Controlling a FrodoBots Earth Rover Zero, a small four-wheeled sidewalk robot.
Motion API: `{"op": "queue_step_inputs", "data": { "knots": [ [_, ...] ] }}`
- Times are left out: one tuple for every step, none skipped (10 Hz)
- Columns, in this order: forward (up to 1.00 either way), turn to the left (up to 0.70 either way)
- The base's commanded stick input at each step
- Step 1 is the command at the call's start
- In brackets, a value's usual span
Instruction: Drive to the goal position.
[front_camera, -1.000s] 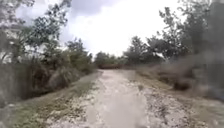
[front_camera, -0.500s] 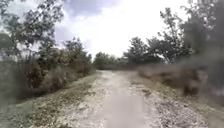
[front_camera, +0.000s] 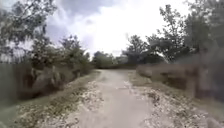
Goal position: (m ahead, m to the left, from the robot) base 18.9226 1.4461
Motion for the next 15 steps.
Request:
{"op": "queue_step_inputs", "data": {
  "knots": [
    [0.7,0.0],
    [0.7,0.0],
    [0.7,0.0],
    [0.7,0.0],
    [0.7,0.0],
    [0.7,0.0],
    [0.7,0.0],
    [0.7,0.0],
    [0.7,0.0],
    [0.7,0.0],
    [0.7,0.0],
    [0.7,0.0],
    [0.7,0.0],
    [0.7,0.0],
    [0.7,0.0]
  ]
}}
